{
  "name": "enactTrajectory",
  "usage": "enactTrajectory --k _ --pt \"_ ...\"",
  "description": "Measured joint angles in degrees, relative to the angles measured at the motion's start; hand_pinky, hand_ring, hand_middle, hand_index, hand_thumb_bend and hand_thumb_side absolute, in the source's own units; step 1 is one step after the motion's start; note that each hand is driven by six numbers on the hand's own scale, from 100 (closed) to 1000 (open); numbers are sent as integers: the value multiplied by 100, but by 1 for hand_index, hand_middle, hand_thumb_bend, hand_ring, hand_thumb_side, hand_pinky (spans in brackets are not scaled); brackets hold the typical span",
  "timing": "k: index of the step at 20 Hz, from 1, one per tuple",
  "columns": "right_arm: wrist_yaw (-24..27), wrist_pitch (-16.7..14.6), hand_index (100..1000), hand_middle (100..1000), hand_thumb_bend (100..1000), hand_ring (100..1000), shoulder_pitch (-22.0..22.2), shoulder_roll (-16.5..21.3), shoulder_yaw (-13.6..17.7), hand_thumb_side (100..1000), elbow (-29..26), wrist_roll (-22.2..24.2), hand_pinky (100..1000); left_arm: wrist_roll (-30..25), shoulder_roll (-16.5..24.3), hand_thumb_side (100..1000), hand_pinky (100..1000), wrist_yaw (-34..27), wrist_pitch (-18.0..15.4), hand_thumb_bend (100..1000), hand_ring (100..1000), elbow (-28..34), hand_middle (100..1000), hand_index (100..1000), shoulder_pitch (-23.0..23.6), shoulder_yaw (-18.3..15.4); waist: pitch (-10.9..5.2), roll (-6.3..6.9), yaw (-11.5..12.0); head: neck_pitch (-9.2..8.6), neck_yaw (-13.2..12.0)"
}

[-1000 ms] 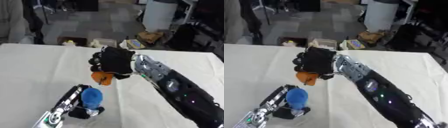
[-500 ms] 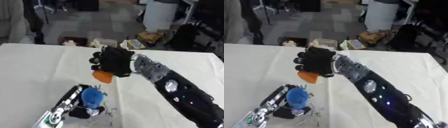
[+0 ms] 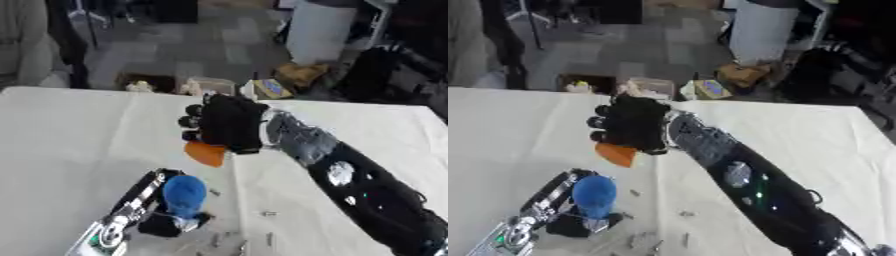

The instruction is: Pour the contents of one cup into another cup.

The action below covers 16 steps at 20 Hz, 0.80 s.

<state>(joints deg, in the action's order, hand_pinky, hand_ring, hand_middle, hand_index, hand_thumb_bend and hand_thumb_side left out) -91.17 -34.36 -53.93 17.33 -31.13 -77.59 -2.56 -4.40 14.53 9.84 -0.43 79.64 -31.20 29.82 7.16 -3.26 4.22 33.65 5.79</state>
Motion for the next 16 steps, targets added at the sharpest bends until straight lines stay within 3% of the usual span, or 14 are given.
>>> enactTrajectory --k 16 --pt "0 -18 661 553 141 582 0 0 3 100 0 -22 551 25 0 100 100 0 25 466 232 2 185 478 0 0 0 28 -22 -3 -10"
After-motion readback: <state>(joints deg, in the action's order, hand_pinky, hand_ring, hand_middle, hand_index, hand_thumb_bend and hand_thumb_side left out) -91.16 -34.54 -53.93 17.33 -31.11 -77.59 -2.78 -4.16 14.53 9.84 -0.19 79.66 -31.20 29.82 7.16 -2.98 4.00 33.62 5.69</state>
